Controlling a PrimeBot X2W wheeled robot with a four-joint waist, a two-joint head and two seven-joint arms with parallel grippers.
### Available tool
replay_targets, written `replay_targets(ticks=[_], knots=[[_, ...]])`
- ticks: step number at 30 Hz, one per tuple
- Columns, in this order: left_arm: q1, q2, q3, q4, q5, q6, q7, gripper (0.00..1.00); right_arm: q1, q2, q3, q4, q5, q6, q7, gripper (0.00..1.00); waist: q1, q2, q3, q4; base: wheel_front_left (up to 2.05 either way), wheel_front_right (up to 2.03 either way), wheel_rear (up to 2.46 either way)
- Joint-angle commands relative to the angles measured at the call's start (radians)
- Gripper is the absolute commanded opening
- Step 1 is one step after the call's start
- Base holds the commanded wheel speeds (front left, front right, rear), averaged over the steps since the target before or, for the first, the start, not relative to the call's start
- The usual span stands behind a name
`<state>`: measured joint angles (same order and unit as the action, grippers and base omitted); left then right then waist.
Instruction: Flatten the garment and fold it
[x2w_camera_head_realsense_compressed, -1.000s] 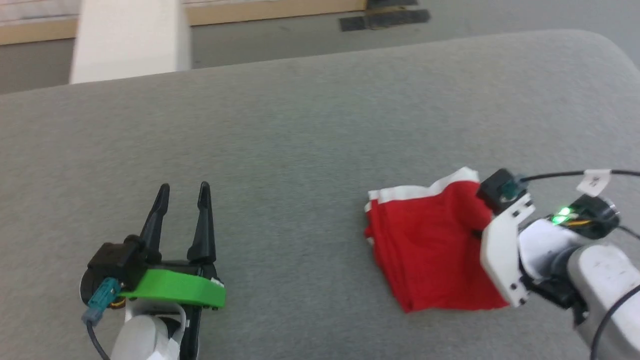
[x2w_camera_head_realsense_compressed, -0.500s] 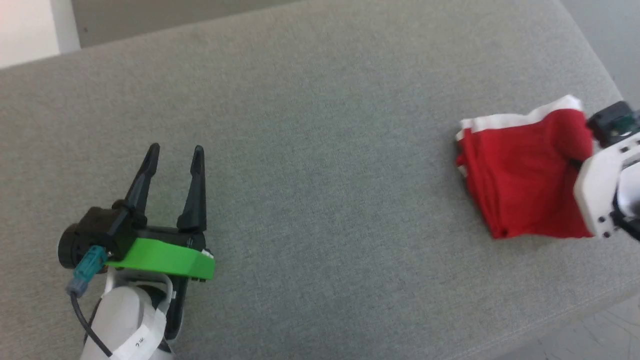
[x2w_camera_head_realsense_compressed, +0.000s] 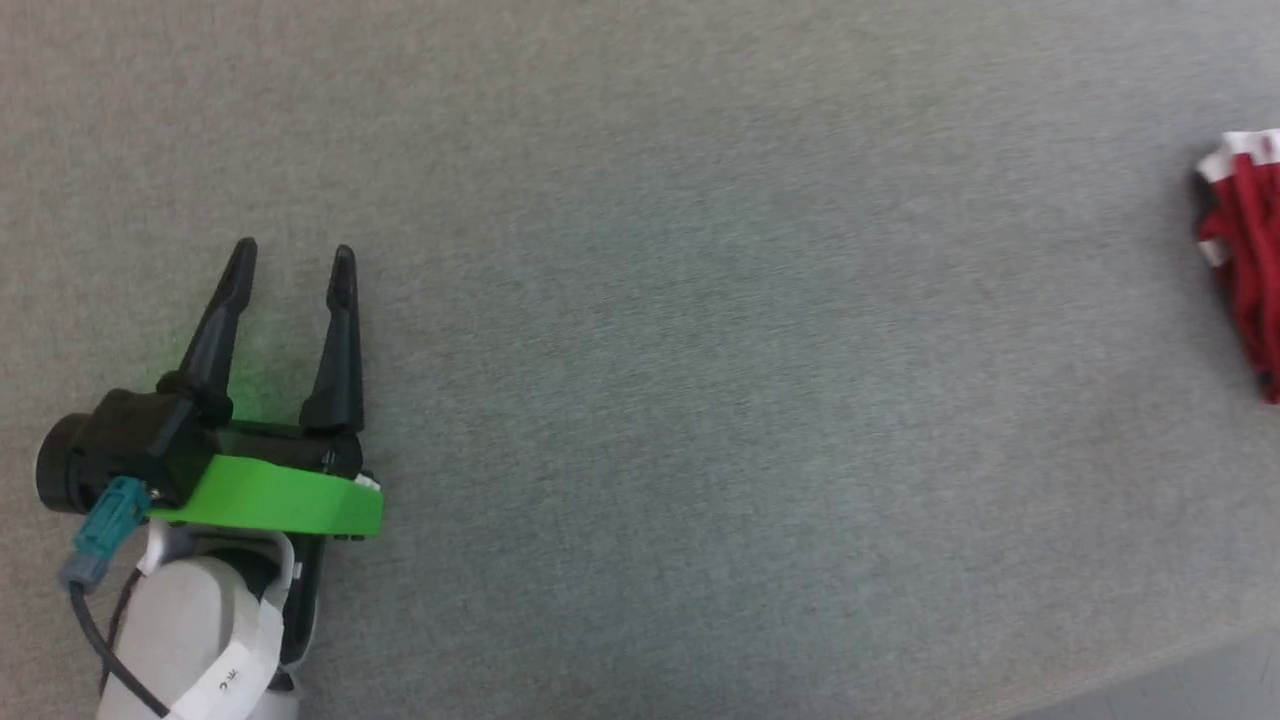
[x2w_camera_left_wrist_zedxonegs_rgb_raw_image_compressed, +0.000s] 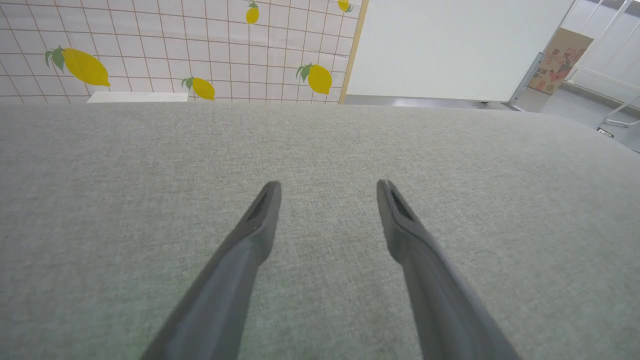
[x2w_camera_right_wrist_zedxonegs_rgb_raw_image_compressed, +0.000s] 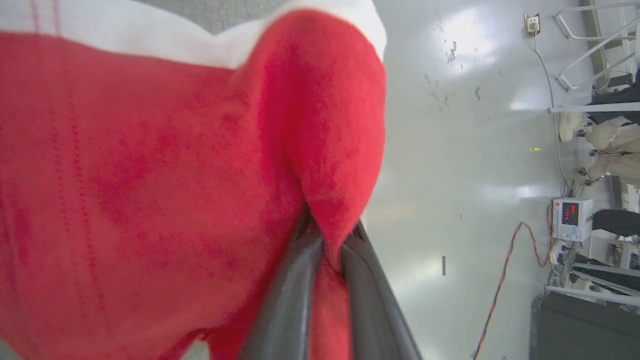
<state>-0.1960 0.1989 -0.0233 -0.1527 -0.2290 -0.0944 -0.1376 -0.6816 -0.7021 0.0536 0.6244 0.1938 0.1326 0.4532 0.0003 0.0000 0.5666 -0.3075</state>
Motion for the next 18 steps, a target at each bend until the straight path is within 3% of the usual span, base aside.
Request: replay_targets(ticks=[1,2,3,11,18], knots=[[-0.003,0.014,0.005,-0.005,-0.001,0.006,0.004,1.00,-0.024,0.003,-0.022,0.019,-0.022,-0.002,-0.013,0.00,-0.0003,0.0000,0.025,0.021,0.00,0.00,0.00],[0.000,0.016,0.004,-0.009,-0.003,0.006,0.008,1.00,-0.032,0.010,-0.039,0.039,-0.037,-0.002,-0.015,0.41,-0.0003,0.0000,0.027,0.021,0.00,0.00,0.00],[0.002,0.017,0.004,-0.011,-0.005,0.005,0.009,1.00,-0.037,0.014,-0.049,0.048,-0.048,-0.002,-0.027,1.00,-0.0003,0.0000,0.029,0.023,0.00,0.00,0.00],[0.014,0.013,0.004,0.011,-0.022,0.012,-0.011,1.00,-0.079,0.041,-0.117,0.124,-0.074,-0.002,-0.118,1.00,-0.0003,0.0000,-0.029,0.024,0.00,0.00,0.00],[0.040,-0.024,0.028,0.075,-0.068,0.032,-0.055,1.00,-0.075,0.027,-0.005,-0.025,0.048,-0.002,-0.208,1.00,-0.0003,0.0000,-0.160,0.045,0.00,0.00,0.00]])
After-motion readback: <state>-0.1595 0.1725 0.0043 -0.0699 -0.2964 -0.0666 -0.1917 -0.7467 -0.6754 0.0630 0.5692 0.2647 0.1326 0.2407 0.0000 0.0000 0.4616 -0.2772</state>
